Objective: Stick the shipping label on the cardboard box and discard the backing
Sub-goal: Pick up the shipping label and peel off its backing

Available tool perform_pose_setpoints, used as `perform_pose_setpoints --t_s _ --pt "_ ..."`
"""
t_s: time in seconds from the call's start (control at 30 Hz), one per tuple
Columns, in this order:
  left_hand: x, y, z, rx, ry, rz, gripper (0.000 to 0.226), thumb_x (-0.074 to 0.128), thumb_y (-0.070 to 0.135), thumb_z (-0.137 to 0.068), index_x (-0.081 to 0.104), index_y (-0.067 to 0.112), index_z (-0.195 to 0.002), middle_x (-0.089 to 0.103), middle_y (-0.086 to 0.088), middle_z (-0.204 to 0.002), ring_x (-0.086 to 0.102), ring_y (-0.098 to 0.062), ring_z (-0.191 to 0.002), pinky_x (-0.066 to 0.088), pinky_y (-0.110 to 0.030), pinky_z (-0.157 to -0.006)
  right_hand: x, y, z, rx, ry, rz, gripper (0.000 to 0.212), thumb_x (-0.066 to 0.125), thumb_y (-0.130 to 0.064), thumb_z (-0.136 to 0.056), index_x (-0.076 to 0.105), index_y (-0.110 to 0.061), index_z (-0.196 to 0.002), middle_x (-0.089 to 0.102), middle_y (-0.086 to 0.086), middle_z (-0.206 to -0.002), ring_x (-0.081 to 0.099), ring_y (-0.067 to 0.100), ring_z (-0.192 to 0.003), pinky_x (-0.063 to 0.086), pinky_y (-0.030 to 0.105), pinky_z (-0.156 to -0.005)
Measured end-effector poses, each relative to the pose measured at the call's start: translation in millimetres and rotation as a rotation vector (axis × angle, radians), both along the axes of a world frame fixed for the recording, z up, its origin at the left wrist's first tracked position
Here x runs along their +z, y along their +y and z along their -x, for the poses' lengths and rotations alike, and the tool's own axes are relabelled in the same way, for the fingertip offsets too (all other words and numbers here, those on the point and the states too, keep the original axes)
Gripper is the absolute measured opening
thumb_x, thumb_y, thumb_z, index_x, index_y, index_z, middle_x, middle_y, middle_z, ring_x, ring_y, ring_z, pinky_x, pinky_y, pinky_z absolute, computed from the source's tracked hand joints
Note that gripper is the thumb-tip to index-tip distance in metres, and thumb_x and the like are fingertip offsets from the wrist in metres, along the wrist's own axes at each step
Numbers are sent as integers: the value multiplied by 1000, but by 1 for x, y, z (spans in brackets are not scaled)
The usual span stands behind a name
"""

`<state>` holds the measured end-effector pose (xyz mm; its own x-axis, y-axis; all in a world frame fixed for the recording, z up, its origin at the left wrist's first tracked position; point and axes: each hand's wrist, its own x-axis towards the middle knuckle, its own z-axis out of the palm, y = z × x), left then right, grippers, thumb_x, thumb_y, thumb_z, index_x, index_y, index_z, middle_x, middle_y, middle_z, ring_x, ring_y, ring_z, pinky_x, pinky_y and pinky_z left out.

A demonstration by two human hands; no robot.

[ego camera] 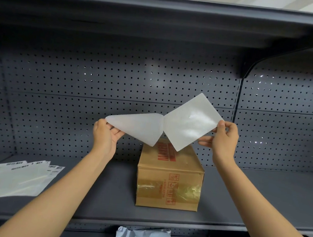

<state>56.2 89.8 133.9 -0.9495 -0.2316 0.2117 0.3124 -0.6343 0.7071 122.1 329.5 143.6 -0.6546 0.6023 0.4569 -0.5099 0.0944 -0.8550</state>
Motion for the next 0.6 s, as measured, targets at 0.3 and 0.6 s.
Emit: perform_pose_setpoints --t_s 0.3,0.6 --pt "1 -22 1 129 -30 25 24 21 9 -90 45 10 -90 56 -3 -82 56 -15 -71 51 -27 -62 -1 8 5 -31 -22 42 14 30 -24 -98 40 -14 -101 57 3 -75 60 10 -35 57 36 -46" --pt "-33 -51 1 131 -263 178 28 20 19 -94 46 11 -88 55 -3 -84 54 -15 -72 43 -37 -83 -1 8 0 -20 -15 17 15 31 -24 -98 41 -13 -102 58 1 -69 59 10 -35 57 36 -47"
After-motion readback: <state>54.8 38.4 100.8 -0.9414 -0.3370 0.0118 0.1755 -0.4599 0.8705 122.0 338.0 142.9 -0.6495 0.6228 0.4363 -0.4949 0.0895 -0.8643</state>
